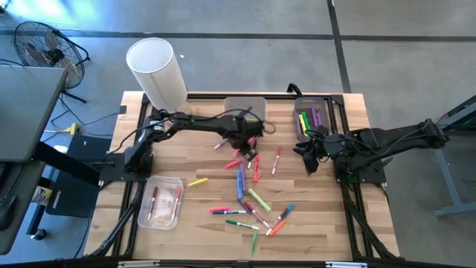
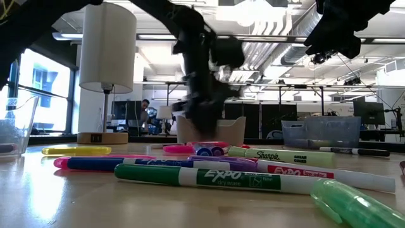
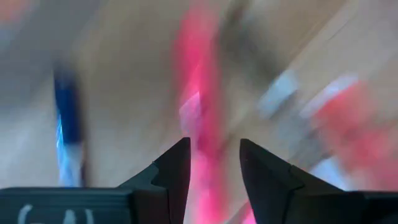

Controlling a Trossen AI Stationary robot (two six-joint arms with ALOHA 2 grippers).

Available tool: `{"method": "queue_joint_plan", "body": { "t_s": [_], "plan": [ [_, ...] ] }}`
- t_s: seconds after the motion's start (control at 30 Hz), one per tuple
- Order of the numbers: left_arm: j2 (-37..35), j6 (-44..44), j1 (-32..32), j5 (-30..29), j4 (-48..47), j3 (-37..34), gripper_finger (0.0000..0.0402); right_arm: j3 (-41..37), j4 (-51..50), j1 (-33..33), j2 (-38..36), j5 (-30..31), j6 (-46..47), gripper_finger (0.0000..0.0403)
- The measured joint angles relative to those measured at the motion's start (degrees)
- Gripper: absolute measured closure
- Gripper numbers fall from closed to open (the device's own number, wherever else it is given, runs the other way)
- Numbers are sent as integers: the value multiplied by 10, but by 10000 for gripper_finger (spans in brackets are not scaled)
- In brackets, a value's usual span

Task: Pick & Place Markers
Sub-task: Put the pink highlighter pen into the black bin

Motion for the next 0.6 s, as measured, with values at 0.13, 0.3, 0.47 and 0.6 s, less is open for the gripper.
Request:
{"method": "queue_joint_plan", "body": {
  "t_s": [0.13, 0.3, 0.47, 0.6],
  "plan": [
    [32, 1, -1, 3, 33, 5, 268, 0, 0, 0, 0, -4, 2, 292],
    [51, -6, -4, 31, 11, 6, 305, 0, 0, 0, 0, -4, 2, 292],
    [53, -4, -9, 29, -2, 7, 347, 0, 0, 0, 0, -4, 1, 292],
    [53, -18, -13, 13, -3, 6, 347, 0, 0, 0, 0, -4, -11, 292]
  ]
}}
